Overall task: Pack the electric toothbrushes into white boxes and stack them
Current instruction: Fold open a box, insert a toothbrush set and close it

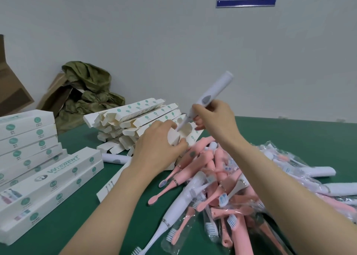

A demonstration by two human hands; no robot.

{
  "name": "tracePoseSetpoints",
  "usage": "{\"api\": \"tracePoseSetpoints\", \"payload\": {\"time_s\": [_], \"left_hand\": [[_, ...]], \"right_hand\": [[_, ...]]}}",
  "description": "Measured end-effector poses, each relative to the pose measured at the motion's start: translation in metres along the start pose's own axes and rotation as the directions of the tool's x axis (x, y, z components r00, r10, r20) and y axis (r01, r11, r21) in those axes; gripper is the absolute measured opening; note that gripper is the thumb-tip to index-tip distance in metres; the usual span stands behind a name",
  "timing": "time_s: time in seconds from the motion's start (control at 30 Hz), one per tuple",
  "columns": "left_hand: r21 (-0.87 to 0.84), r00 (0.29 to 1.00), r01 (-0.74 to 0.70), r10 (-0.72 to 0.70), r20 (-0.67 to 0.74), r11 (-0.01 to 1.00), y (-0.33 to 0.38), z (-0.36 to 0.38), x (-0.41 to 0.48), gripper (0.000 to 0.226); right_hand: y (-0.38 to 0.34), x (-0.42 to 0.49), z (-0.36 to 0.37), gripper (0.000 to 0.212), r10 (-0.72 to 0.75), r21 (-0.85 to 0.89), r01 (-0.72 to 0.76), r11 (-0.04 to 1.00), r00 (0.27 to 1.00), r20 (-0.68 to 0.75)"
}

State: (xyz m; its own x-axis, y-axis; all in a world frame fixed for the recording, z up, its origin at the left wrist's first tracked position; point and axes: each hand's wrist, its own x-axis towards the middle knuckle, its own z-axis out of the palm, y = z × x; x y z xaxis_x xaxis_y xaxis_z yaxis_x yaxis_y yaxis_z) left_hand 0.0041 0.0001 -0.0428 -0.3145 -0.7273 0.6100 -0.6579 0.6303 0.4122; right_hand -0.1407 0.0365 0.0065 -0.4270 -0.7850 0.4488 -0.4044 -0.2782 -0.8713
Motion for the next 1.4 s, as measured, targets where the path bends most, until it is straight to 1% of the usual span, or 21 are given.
{"api": "tracePoseSetpoints", "payload": {"time_s": [0.07,0.13,0.2,0.3,0.43,0.47,0.5,0.53,0.6,0.63,0.67,0.7,0.87,0.97,1.03,1.1,1.13,1.2,1.27,1.33,1.4], "left_hand": [[-0.019,0.999,-0.022,0.022,-0.037,1.000,0.002,-0.002,0.001,0.039],[-0.055,0.993,-0.037,0.030,-0.114,0.998,0.004,-0.006,0.003,0.039],[-0.098,0.985,-0.042,0.024,-0.170,0.994,0.004,-0.008,0.003,0.043],[-0.104,0.979,-0.061,0.039,-0.200,0.993,0.003,-0.007,0.001,0.045],[-0.095,0.978,-0.064,0.043,-0.204,0.993,0.002,-0.002,0.001,0.042],[-0.095,0.978,-0.061,0.041,-0.205,0.994,0.002,-0.002,0.002,0.042],[-0.097,0.977,-0.057,0.036,-0.208,0.994,0.001,-0.002,0.002,0.041],[-0.099,0.976,-0.053,0.031,-0.214,0.994,0.000,-0.002,0.003,0.041],[-0.094,0.974,-0.050,0.028,-0.225,0.994,-0.002,-0.003,0.003,0.041],[-0.090,0.973,-0.054,0.033,-0.226,0.994,-0.002,-0.003,0.003,0.041],[-0.087,0.974,-0.060,0.040,-0.223,0.994,-0.002,-0.002,0.003,0.043],[-0.087,0.975,-0.068,0.047,-0.217,0.994,-0.001,-0.001,0.002,0.044],[-0.071,0.979,-0.103,0.088,-0.186,0.992,0.003,0.004,-0.004,0.043],[-0.036,0.980,-0.112,0.104,-0.173,0.993,0.001,0.005,-0.004,0.043],[-0.034,0.979,-0.117,0.109,-0.174,0.993,0.000,0.005,-0.003,0.043],[-0.037,0.979,-0.120,0.112,-0.169,0.992,-0.001,0.005,-0.003,0.043],[-0.035,0.980,-0.127,0.120,-0.161,0.991,-0.001,0.005,-0.003,0.043],[-0.027,0.980,-0.150,0.145,-0.136,0.988,-0.001,0.007,-0.004,0.046],[-0.021,0.978,-0.169,0.165,-0.126,0.985,0.001,0.008,-0.004,0.050],[-0.025,0.974,-0.184,0.179,-0.137,0.983,0.003,0.009,-0.005,0.053],[-0.033,0.970,-0.200,0.193,-0.146,0.979,0.005,0.009,-0.006,0.055]], "right_hand": [[-0.009,0.002,0.002,0.014,-0.025,0.021,0.024,0.999,0.998,0.057],[-0.018,0.004,0.002,0.013,-0.001,0.041,-0.008,0.999,0.978,0.209],[-0.024,0.006,0.002,0.022,0.008,-0.089,0.018,0.996,0.957,0.290],[-0.026,0.011,-0.003,0.036,-0.057,-0.190,0.099,0.977,0.974,0.218],[-0.025,0.007,-0.018,0.018,-0.074,-0.123,0.099,0.987,0.978,0.194],[-0.023,0.004,-0.023,0.018,-0.056,-0.196,0.096,0.976,0.978,0.202],[-0.020,-0.001,-0.029,0.017,-0.031,-0.346,0.119,0.931,0.968,0.249],[-0.017,-0.006,-0.035,0.013,0.020,-0.521,0.175,0.835,0.938,0.347],[-0.010,-0.021,-0.043,0.006,0.238,-0.718,0.323,0.616,0.793,0.560],[-0.005,-0.028,-0.043,0.013,0.350,-0.744,0.379,0.551,0.704,0.618],[0.001,-0.034,-0.042,0.021,0.418,-0.751,0.406,0.520,0.647,0.638],[0.008,-0.039,-0.040,0.024,0.432,-0.756,0.410,0.510,0.638,0.638],[0.028,-0.040,-0.038,0.009,0.323,-0.732,0.388,0.560,0.711,0.624],[0.030,-0.029,-0.045,0.024,0.214,-0.721,0.419,0.553,0.764,0.608],[0.028,-0.022,-0.051,0.031,0.140,-0.663,0.325,0.674,0.825,0.548],[0.024,-0.019,-0.054,0.028,0.156,-0.433,0.088,0.897,0.854,0.496],[0.021,-0.020,-0.055,0.025,0.154,-0.270,-0.023,0.963,0.865,0.477],[0.013,-0.021,-0.054,0.021,0.089,-0.020,-0.089,0.996,0.902,0.422],[0.005,-0.023,-0.049,0.018,0.009,0.067,-0.038,0.997,0.923,0.386],[0.000,-0.025,-0.043,0.014,-0.074,-0.078,0.102,0.992,0.950,0.303],[-0.002,-0.023,-0.039,0.011,-0.189,-0.332,0.246,0.911,0.963,0.194]]}}
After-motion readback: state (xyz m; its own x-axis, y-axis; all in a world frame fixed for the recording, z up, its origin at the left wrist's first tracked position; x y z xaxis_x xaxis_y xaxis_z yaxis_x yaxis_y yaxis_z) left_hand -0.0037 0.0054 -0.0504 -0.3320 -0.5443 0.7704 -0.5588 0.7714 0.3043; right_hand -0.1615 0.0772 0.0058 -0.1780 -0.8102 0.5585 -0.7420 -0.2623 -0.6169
